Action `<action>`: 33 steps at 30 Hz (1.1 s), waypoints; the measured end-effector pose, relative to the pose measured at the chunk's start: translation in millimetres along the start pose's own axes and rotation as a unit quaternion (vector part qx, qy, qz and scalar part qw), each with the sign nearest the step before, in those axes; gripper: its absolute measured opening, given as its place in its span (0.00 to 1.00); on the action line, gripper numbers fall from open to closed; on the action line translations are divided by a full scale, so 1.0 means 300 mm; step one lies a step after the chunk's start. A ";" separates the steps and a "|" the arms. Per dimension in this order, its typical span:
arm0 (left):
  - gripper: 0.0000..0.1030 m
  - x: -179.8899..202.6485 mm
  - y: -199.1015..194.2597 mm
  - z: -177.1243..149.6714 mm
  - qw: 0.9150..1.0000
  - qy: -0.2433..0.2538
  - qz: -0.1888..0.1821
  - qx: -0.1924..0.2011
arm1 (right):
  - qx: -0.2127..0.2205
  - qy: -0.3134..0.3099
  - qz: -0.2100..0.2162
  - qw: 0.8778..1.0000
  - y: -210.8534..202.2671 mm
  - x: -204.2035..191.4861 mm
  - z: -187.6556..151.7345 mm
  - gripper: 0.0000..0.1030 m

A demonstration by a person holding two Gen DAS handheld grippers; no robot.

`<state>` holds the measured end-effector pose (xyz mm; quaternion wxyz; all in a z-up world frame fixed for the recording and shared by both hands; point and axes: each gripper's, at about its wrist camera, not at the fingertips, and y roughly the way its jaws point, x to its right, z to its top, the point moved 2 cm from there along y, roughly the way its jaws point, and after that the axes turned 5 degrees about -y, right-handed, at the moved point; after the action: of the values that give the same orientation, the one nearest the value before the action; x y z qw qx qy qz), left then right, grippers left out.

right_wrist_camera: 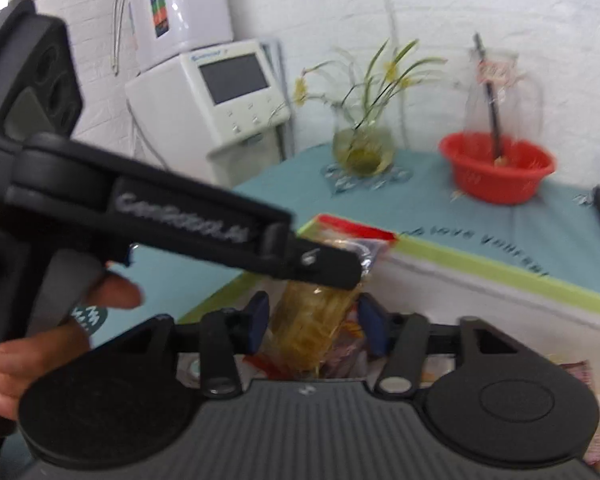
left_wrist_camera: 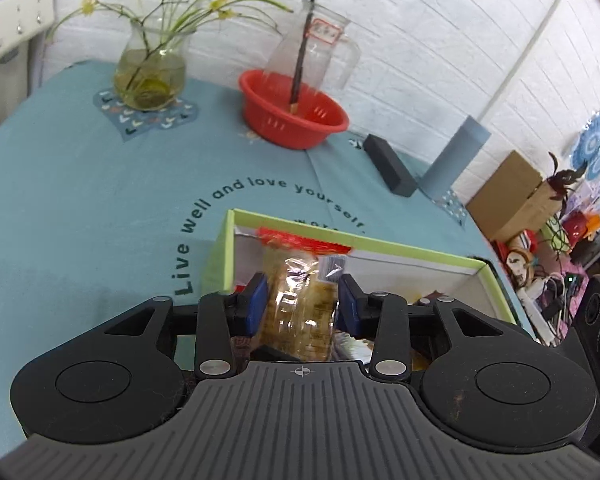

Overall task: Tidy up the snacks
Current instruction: 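Carry the biscuit packet into the green box and open the left gripper, then reach the left gripper to the white-orange Kakao bag and grasp it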

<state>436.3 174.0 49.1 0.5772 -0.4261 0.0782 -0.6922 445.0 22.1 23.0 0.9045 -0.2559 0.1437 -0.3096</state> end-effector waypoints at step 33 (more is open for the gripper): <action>0.41 0.494 -0.032 -0.730 0.970 0.022 -0.143 -0.197 | -0.011 0.075 -0.224 0.972 -0.719 -0.035 -0.721 0.99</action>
<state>284.8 -35.1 -7.9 0.3755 -0.5228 0.1640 -0.7475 241.4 -198.2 -35.8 0.7960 -0.2674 0.1532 -0.5211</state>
